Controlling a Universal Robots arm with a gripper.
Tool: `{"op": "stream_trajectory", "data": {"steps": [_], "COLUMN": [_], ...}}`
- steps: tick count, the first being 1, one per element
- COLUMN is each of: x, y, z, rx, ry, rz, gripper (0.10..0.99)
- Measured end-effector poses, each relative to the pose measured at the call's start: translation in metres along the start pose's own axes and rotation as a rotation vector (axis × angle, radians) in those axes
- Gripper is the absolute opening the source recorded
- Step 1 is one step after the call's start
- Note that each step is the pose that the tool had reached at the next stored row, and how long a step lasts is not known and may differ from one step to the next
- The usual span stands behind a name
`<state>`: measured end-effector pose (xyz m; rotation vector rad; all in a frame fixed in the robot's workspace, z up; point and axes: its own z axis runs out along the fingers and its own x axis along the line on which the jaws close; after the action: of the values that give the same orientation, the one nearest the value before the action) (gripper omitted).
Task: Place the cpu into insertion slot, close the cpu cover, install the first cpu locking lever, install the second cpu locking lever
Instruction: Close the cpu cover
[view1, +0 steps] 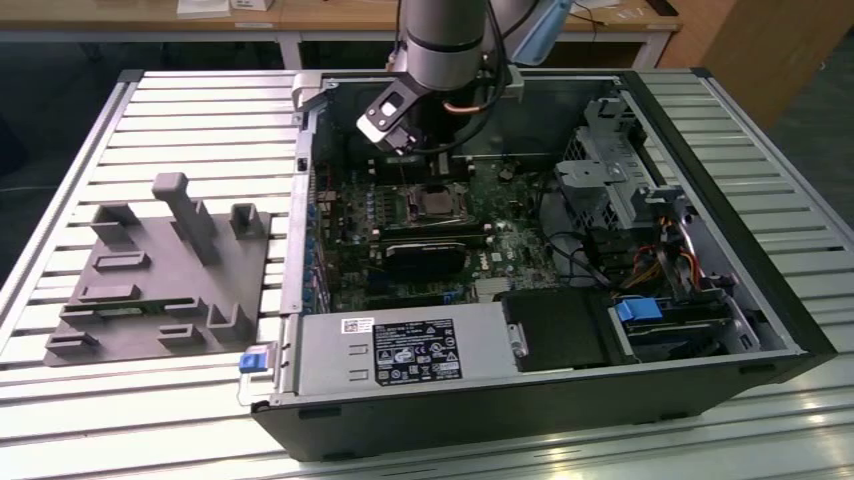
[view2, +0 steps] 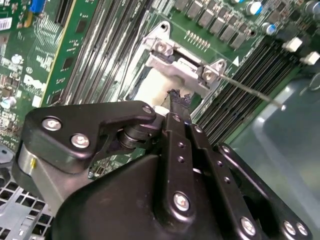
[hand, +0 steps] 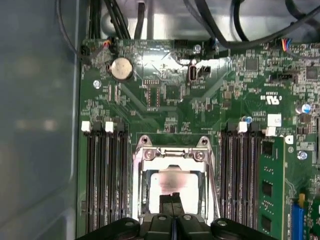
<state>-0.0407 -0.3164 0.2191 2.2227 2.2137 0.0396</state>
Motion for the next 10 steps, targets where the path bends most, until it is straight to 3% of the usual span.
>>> {"op": "stream_trajectory", "data": {"steps": [10], "x": [0.0001], "y": [-0.0096], "z": [0.008], "rx": [0.001], "ry": [-0.0001], "rz": [0.0], "gripper": [0.106]}}
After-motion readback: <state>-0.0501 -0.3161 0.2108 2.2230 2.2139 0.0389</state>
